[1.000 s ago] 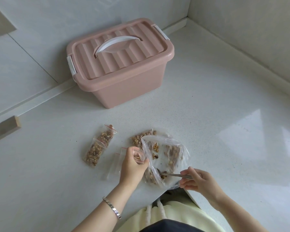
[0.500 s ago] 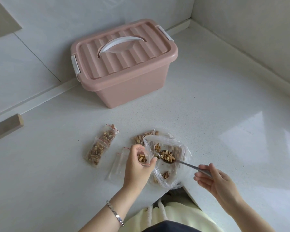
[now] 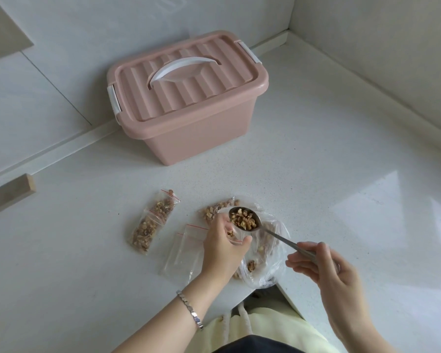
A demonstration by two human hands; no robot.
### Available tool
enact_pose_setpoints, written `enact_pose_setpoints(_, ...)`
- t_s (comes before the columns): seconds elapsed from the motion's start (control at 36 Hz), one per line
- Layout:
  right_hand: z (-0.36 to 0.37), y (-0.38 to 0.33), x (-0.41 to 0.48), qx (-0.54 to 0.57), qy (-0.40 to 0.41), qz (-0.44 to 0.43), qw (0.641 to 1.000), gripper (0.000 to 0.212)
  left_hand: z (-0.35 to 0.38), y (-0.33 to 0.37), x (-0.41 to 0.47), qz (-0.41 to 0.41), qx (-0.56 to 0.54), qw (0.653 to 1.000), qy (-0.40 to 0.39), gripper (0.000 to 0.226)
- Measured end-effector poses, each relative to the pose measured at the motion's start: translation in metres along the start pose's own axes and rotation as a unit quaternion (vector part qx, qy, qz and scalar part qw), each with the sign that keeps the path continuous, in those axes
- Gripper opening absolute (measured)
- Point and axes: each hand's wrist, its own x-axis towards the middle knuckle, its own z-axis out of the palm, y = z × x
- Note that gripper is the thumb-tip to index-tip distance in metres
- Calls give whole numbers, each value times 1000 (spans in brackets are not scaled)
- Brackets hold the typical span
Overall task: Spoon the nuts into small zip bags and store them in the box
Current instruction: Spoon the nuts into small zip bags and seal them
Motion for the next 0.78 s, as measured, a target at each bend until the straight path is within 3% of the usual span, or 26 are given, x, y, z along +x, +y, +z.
enact_pose_setpoints(0.25, 5, 3, -13, -120, -22, -92, 988, 48, 1, -3, 0, -19, -42, 999, -8, 43)
enact_pose_setpoints(0.44, -4, -4, -12, -261, -66, -207, 941, 27, 1, -6, -2, -6, -21, 1000, -8, 34)
enact_pose_setpoints(0.78, 5, -36, 1, -385, -92, -296, 869, 47, 3, -7, -4, 54, 10, 998, 33, 42)
